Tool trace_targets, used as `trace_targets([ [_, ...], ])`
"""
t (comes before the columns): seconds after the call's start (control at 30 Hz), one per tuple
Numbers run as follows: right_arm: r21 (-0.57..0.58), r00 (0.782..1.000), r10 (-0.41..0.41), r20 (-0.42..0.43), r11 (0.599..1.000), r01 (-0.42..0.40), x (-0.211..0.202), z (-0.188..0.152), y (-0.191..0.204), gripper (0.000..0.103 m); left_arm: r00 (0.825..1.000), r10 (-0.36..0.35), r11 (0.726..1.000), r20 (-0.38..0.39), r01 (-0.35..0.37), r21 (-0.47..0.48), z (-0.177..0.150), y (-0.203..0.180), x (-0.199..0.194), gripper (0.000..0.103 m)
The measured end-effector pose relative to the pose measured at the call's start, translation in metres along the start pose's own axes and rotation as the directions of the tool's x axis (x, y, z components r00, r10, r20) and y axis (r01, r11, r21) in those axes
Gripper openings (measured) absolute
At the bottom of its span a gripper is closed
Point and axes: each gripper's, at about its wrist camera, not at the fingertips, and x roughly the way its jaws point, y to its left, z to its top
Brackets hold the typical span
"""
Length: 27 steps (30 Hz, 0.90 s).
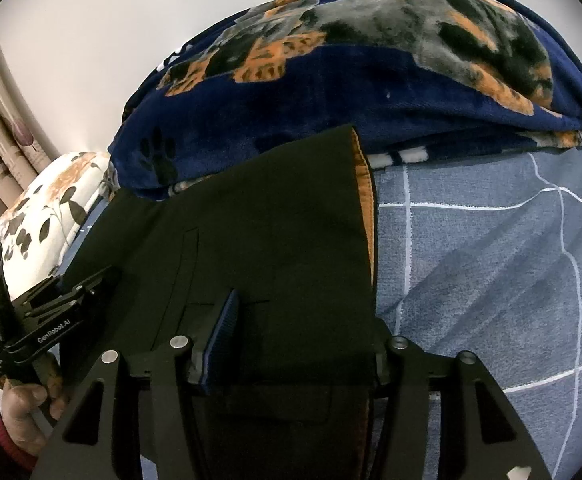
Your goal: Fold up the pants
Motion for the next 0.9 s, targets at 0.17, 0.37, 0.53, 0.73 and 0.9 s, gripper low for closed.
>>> trace_targets([
  [0.17, -0.02, 1.0, -0.007, -0.007, 1.0, 0.006, 0.0042, 0.0009, 0.0035, 0.054, 1.0, 0.001, 1.0, 0.0, -0.001, 0.001, -0.0001, -0.0012, 0.0, 0.056],
  [0.37, -0.03, 1.0, -0.015, -0.005, 0.999, 0.015, 0.0049, 0.0005, 0.0057, 0.055, 1.0, 0.002, 1.0, 0.0, -0.002, 0.001, -0.0001, -0.0017, 0.0, 0.056],
  [0.53, -0.031, 1.0, -0.016, -0.005, 0.999, 0.016, 0.005, 0.0006, 0.0055, 0.055, 1.0, 0.002, 1.0, 0.0, -0.002, 0.001, 0.0001, -0.0005, -0.0001, 0.056],
  [0.73, -0.031, 1.0, -0.016, -0.005, 0.999, 0.016, 0.005, 0.0007, 0.0049, 0.055, 1.0, 0.004, 1.0, 0.0, -0.004, 0.001, 0.0003, -0.0009, -0.0003, 0.056],
  [0.9, -0.031, 1.0, -0.017, -0.005, 0.999, 0.016, 0.0048, 0.0007, 0.0053, 0.055, 1.0, 0.004, 1.0, 0.0, -0.004, 0.002, 0.0002, -0.0005, -0.0003, 0.056],
])
